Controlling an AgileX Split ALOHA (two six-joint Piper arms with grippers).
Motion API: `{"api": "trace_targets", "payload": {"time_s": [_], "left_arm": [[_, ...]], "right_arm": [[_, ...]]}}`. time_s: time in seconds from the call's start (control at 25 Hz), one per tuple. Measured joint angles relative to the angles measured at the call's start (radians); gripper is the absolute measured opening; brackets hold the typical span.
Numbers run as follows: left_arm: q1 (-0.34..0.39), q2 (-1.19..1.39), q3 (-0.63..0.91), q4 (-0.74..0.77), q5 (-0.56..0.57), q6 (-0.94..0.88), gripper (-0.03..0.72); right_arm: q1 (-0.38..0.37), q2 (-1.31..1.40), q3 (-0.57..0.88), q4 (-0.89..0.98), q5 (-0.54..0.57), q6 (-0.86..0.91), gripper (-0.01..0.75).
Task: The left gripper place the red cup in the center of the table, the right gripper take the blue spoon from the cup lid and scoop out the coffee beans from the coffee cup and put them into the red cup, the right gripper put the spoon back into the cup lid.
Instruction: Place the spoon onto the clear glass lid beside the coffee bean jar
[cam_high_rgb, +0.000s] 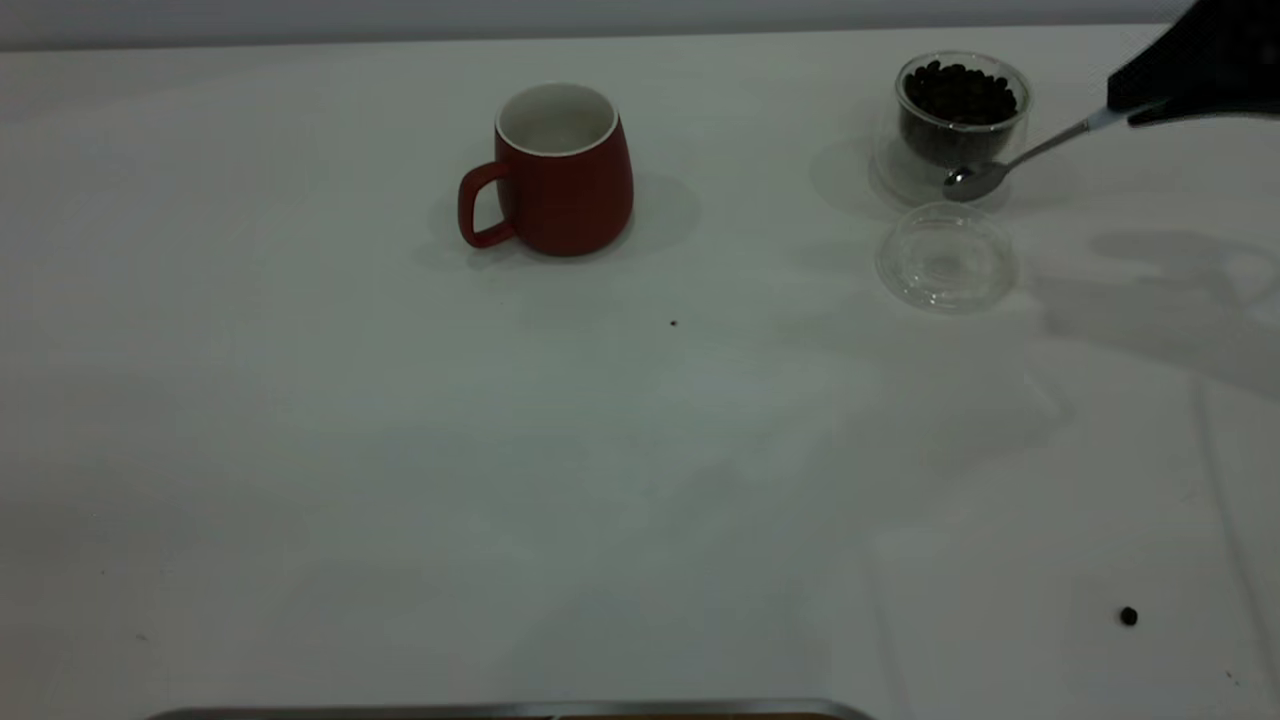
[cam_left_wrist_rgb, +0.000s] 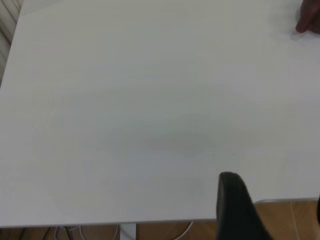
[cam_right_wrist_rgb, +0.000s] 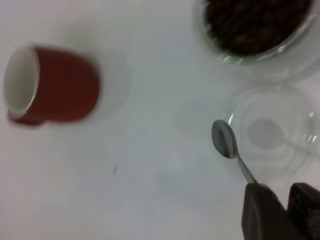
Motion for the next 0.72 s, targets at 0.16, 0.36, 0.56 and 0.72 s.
{"api": "trace_targets", "payload": {"time_s": [0.16,0.36,0.56,0.72], "left_arm": [[0.0,0.0,0.0,0.0,0.0,0.0,0.444],[0.0,0.0,0.0,0.0,0.001,-0.002,0.444],[0.0,0.0,0.0,0.0,0.001,-0.001,0.444],[0.0,0.0,0.0,0.0,0.001,-0.001,0.444]], "right_arm": [[-0.004,0.117,0.0,0.25,0.002,-0.15,0.102],[-0.006,0.198,0.0,0.361,0.006,-0.228,0.102],[-0.006,0.205,0.0,0.353,0.007,-0.237,0.102],[-0.005,0.205,0.0,0.352,0.007,-0.237,0.102]]}}
